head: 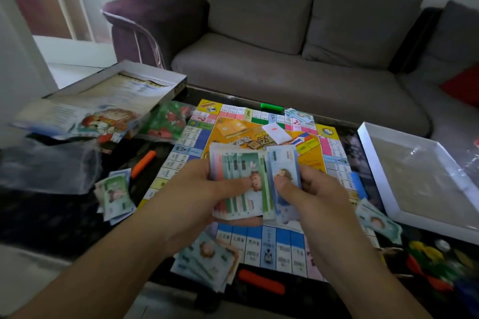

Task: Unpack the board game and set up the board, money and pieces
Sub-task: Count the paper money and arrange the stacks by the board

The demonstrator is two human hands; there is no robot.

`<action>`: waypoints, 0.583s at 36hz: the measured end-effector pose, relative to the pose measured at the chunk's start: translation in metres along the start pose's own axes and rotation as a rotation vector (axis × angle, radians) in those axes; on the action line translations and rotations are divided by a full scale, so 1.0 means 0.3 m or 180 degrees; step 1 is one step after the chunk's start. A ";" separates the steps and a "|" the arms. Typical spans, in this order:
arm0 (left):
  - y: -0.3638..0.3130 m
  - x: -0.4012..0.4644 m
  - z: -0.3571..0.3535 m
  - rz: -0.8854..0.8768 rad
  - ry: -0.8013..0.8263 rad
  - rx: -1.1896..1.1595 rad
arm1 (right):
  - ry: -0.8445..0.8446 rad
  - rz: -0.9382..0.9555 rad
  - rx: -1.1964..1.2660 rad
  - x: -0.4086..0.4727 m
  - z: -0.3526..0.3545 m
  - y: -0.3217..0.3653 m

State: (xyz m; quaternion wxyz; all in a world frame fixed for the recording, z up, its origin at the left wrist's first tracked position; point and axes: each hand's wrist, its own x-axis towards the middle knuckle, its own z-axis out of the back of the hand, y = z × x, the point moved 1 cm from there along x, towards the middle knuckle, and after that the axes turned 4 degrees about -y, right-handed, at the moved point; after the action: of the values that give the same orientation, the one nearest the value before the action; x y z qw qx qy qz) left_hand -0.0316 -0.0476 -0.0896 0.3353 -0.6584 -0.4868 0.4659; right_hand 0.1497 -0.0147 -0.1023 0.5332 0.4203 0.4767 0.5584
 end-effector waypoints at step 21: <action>0.042 0.050 0.010 -0.0129 -0.0432 0.0244 | -0.0162 0.0234 0.0085 0.007 -0.019 -0.031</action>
State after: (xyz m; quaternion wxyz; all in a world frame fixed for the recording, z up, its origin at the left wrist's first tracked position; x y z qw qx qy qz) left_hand -0.0289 -0.0370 -0.1061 0.3358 -0.6020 -0.5034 0.5209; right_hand 0.1457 -0.0133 -0.1125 0.5185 0.4588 0.4546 0.5603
